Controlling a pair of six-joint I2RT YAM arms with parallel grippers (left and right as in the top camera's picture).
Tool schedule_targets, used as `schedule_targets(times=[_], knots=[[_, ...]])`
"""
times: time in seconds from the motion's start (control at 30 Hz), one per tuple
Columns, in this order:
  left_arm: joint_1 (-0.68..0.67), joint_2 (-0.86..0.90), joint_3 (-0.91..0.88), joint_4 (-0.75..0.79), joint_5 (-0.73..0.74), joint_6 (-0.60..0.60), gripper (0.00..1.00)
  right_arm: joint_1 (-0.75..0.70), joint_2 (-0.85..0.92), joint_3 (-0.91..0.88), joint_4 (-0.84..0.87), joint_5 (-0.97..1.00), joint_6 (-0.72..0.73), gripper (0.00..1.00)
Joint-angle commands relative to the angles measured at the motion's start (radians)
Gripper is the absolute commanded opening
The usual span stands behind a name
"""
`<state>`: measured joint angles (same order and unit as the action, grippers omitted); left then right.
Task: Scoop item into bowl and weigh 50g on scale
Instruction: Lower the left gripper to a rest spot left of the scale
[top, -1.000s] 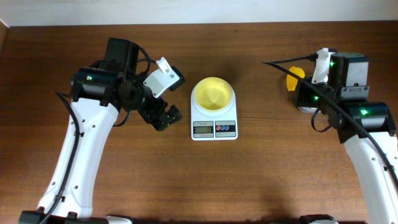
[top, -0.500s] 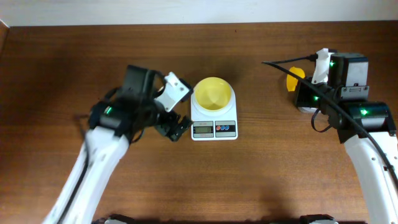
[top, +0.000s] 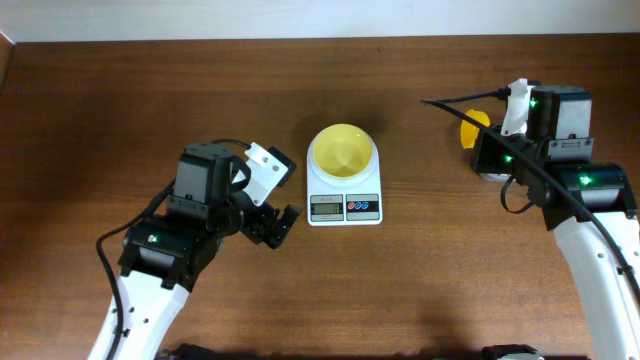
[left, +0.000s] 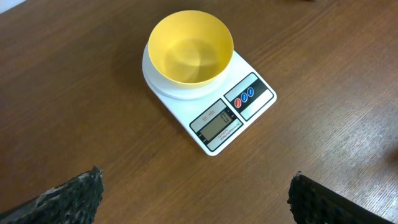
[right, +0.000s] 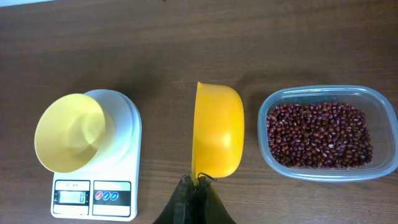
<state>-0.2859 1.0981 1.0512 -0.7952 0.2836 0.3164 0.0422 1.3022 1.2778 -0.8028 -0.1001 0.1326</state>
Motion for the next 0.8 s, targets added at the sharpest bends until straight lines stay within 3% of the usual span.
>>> schedule_targets(times=[0.0, 0.27, 0.53, 0.77], knots=[[-0.002, 0.002, -0.01, 0.006, 0.043, -0.013, 0.99, -0.003, 0.002, 0.018, 0.0, -0.012, 0.006, 0.04], [-0.008, 0.002, -0.02, 0.026, 0.136, -0.006, 0.99, -0.003, 0.002, 0.018, 0.002, -0.012, 0.006, 0.04], [-0.094, 0.054, -0.067, 0.053, 0.101, -0.006, 0.99, -0.003, 0.002, 0.018, -0.002, -0.012, 0.006, 0.04], [-0.094, 0.053, -0.067, 0.015, 0.093, -0.006, 0.99, -0.003, 0.002, 0.018, -0.005, -0.012, 0.006, 0.04]])
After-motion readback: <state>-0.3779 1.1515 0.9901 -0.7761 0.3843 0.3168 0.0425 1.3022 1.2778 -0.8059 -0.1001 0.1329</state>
